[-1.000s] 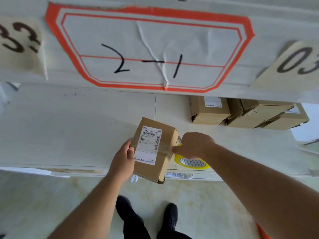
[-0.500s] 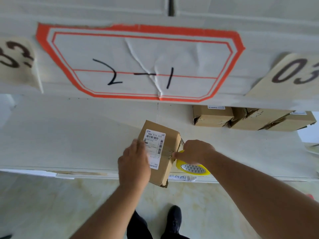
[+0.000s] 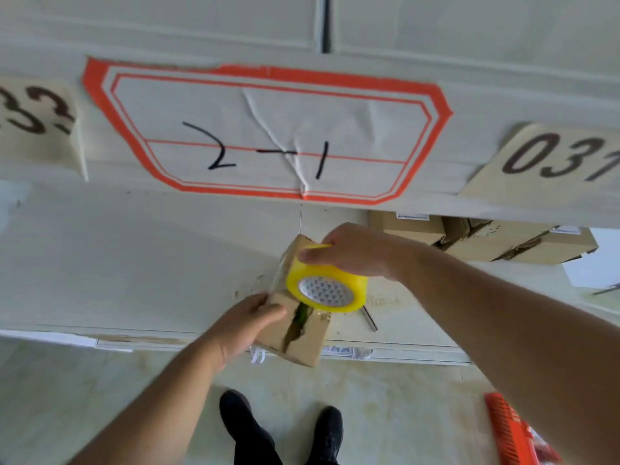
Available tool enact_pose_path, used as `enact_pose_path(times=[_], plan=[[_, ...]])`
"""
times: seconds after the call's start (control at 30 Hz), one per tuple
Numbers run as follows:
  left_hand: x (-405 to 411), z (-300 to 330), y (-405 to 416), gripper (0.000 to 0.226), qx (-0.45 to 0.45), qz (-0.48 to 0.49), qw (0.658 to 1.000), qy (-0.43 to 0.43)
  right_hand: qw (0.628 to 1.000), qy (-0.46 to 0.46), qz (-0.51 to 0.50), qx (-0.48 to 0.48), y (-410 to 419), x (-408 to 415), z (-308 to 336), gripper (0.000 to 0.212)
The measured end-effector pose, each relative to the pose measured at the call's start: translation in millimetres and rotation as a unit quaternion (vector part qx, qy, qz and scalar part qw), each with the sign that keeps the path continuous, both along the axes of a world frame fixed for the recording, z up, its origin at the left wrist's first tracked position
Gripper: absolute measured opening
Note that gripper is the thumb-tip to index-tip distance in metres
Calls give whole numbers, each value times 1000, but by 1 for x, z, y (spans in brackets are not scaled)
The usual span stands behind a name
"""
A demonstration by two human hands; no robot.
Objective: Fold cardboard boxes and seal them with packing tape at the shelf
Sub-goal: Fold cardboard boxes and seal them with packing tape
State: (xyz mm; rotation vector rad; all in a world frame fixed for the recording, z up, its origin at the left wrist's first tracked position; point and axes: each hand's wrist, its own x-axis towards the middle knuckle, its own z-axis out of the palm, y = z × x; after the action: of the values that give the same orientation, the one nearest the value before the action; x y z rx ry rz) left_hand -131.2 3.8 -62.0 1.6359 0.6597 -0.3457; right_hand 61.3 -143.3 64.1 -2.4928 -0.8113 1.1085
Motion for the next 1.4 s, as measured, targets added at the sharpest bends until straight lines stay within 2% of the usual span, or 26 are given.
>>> enact_pose_path(times=[0.03,0.07,0.17,0.23,0.3,0.33,0.37,0.43,0.5,0.6,0.8,0.93,1.13,1.23,1.33,1.4], plan=[[-2,3,3,18,20,29,999,-11,1000,5,-9,11,12,-3,-1,61],[-1,2,4,19,68,64,995,-16,1000,5,-16,19,22,-6,-4,64],[7,7,-9,50,217,100,969,-53,999,-3,-34,23,45,-15,-13,72],[9,12,-28,80,272,40,960,-61,999,-3,-34,11,51,-18,-14,74],[9,15,-44,125,331,-44,942,16,999,7,-51,7,51,-18,-15,74],[9,15,-49,137,375,-74,923,51,997,16,-69,9,50,-18,-16,73],[9,13,-52,140,413,-84,905,67,996,25,-90,14,49,-17,-16,73],[10,8,-55,130,448,-63,890,58,991,42,-122,20,48,-15,-11,71],[12,6,-56,124,446,-44,893,48,992,41,-119,2,40,-12,-3,71],[13,5,-55,123,448,-64,890,57,995,0,-71,-66,15,-9,-2,71],[16,7,-56,123,452,-77,887,63,992,3,-46,-114,-34,-22,-19,58],[15,8,-55,123,465,-86,879,65,992,-9,-44,-121,-45,-27,-32,55],[15,6,-56,124,475,-88,873,60,992,-28,-9,-122,-49,-30,-41,72],[16,7,-56,125,476,-92,872,67,992,-28,-7,-119,-51,-32,-45,70],[18,8,-56,128,480,-106,867,82,993,-23,-6,-115,-54,-32,-48,59],[18,8,-56,129,478,-115,866,89,994,-12,-10,-112,-54,-31,-47,64]])
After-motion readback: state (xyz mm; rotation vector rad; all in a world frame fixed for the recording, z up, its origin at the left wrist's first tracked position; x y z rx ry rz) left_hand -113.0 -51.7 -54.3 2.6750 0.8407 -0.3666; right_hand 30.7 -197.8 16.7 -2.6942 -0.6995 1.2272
